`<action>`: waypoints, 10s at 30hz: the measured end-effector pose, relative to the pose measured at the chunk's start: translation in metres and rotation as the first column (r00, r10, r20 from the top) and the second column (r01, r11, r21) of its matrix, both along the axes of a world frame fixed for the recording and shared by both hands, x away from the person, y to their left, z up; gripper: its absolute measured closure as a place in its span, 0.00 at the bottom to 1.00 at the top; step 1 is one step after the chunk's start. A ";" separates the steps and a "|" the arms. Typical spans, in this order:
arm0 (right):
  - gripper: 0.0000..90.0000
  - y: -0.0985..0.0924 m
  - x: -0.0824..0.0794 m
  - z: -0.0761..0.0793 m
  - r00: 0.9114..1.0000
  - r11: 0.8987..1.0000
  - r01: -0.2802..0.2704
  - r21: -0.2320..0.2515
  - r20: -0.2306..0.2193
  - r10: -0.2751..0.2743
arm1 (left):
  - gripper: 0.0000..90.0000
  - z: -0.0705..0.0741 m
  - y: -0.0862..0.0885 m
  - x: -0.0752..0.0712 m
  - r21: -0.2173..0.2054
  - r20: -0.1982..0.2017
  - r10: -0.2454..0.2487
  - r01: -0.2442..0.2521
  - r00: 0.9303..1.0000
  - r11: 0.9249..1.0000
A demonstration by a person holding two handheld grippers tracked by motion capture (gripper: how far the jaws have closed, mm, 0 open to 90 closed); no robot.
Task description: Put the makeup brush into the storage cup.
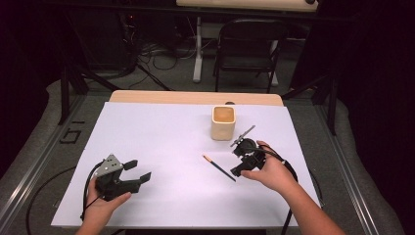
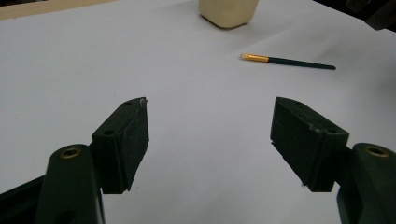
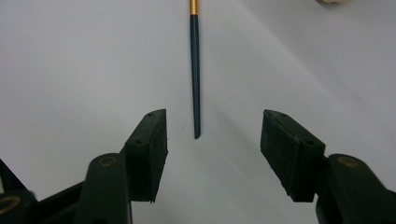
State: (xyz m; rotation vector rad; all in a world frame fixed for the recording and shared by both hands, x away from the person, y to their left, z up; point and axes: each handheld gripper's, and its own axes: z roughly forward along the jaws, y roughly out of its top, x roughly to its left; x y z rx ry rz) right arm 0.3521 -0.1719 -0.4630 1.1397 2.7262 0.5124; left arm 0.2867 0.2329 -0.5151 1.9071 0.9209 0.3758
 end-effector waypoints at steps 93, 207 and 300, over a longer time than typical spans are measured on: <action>0.82 0.077 0.062 -0.051 0.985 0.976 -0.102 -0.191 -0.153 0.073 | 0.33 -0.002 0.000 0.002 0.010 -0.016 -0.007 0.007 1.000 1.000; 0.93 0.076 0.054 -0.020 0.988 0.988 -0.085 -0.127 -0.136 0.068 | 0.35 -0.004 -0.003 0.003 0.020 -0.027 -0.014 0.014 1.000 1.000; 0.93 0.040 -0.016 0.004 0.916 0.837 -0.088 0.540 0.375 -0.145 | 0.49 0.035 -0.109 0.049 -0.102 -0.033 -0.128 0.124 0.991 0.987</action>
